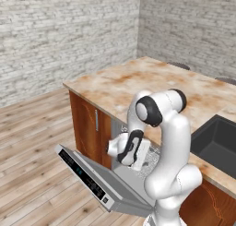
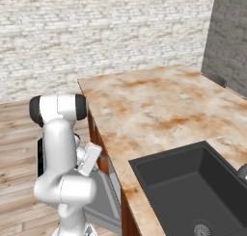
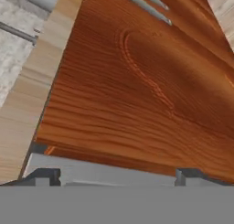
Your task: Open the dishwasher door and pull out the top rack.
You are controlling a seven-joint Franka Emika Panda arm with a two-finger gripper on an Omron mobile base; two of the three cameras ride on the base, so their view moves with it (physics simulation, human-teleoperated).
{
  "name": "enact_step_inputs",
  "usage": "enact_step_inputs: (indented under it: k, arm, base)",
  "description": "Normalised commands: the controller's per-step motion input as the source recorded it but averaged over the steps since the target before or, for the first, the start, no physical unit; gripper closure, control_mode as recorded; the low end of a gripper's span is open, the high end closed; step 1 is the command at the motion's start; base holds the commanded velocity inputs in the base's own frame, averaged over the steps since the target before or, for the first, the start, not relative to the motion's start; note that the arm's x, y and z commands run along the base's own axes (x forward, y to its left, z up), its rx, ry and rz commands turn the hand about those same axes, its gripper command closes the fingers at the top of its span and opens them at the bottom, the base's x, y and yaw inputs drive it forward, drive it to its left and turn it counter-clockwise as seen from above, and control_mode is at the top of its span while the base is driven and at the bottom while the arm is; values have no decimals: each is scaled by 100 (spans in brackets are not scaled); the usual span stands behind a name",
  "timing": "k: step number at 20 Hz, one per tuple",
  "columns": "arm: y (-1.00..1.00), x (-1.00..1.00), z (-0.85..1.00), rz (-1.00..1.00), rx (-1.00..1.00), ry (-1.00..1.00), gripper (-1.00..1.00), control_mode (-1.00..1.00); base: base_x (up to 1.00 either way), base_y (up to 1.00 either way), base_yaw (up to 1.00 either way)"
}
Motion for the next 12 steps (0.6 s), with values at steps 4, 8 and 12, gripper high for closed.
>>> enact_step_inputs:
  k: [4, 8, 12]
  arm:
    - [18, 42, -66, 10, 15, -3, -100, -100]
    - [11, 56, -34, 1, -2, -19, -100, -100]
    - [21, 43, -28, -2, -2, -29, -100, -100]
  base:
    - [0, 0, 0]
    - [0, 0, 0]
    - [0, 0, 0]
